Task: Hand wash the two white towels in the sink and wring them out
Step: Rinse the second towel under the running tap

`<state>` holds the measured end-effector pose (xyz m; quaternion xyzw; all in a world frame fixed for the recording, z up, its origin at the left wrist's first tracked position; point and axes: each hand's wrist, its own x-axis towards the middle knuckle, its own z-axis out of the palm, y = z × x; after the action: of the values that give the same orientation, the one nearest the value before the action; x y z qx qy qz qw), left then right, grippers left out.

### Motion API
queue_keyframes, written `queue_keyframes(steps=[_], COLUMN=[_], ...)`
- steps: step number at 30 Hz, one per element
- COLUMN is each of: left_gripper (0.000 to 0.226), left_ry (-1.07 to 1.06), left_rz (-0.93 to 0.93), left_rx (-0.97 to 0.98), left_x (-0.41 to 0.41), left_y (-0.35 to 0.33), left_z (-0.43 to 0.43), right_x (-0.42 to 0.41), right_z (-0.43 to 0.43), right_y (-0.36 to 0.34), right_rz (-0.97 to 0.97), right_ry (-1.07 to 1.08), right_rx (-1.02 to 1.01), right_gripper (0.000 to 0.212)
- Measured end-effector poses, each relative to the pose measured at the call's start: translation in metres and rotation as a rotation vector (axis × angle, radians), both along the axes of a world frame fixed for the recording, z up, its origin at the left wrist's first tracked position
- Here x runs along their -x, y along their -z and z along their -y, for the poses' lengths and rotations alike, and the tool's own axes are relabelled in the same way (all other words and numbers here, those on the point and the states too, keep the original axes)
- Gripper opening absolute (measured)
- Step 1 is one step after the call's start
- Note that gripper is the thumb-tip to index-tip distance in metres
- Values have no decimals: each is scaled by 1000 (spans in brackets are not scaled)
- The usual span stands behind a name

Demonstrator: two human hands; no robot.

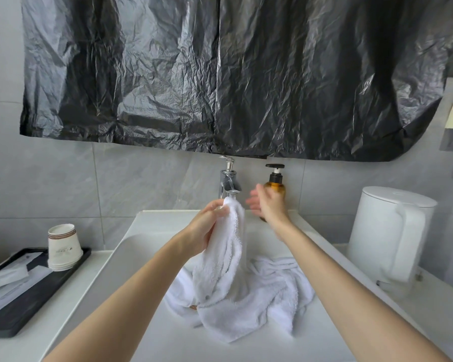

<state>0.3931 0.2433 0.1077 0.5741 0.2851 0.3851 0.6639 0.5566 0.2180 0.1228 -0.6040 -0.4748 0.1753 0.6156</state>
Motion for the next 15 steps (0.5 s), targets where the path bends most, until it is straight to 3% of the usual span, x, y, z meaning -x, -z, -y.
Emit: queue_keyframes(steps=[3, 5, 9, 13, 15], left_gripper=[16, 18, 4, 56, 62], left_ry=[1, -27, -104, 48, 112], left_rz=[-41, -76, -192, -341, -419], left_rx=[-49, -55, -97, -96, -118], left_x=[-6, -10, -13, -18, -18], left_y=[-6, -7, 0, 12, 18], left_z=[-3, -6, -11, -7, -4], right_x=[-3, -5, -7, -14, -19], right_z=[-1, 0, 11, 19, 23], right_y=[22, 27, 18, 4, -6], right_rz=[20, 1, 153, 79, 40], right_ry=[-283, -375, -260, -68, -11], right_rx=[304, 340, 156, -150, -253], right_gripper=[50, 52, 29, 31, 28])
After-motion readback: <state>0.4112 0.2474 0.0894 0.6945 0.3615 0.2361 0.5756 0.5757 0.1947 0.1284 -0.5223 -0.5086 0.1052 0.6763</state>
